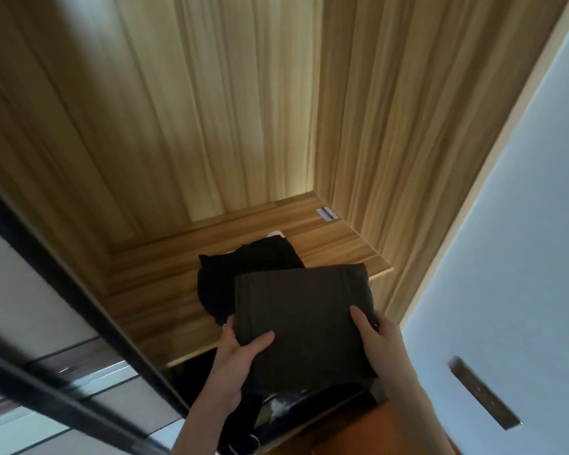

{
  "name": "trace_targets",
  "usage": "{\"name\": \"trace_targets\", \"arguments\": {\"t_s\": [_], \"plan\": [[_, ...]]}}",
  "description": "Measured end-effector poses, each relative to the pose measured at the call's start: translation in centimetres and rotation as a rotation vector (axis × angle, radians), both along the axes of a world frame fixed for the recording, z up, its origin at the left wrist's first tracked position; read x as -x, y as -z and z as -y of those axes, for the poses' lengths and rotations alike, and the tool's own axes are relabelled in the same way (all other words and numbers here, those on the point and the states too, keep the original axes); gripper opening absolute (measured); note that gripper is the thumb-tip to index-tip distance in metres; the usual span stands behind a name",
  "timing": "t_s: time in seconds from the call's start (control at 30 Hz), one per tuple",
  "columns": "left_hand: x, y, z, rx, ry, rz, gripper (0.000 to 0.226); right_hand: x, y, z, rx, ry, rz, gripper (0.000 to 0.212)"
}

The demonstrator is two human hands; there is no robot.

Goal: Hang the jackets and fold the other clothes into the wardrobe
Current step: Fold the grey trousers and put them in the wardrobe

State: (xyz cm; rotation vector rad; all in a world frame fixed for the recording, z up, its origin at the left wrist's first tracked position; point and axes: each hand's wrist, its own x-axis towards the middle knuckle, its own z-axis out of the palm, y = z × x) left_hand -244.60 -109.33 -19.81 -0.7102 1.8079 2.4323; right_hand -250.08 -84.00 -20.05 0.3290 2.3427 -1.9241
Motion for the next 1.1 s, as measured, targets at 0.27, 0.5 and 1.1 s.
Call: {"name": "trace_targets", "arguments": {"t_s": [0.27, 0.5, 1.1], "plan": [[4.3, -0.2, 2.2, 0.114, -0.225, -0.116, 0.054, 7.7, -0.5, 4.4, 0.081, -0.172, -0.060, 0.013], [9.2, 0.3, 4.9, 0.349, -0.398, -0.083, 0.048, 14.6, -0.7, 8.3, 0.071, -0.318, -0.054, 0.009], [13.9, 5.0, 6.5, 0.509, -0.351, 0.028, 0.048, 19.8, 4.2, 11.1, 0.020, -0.379, 0.091, 0.020]]}}
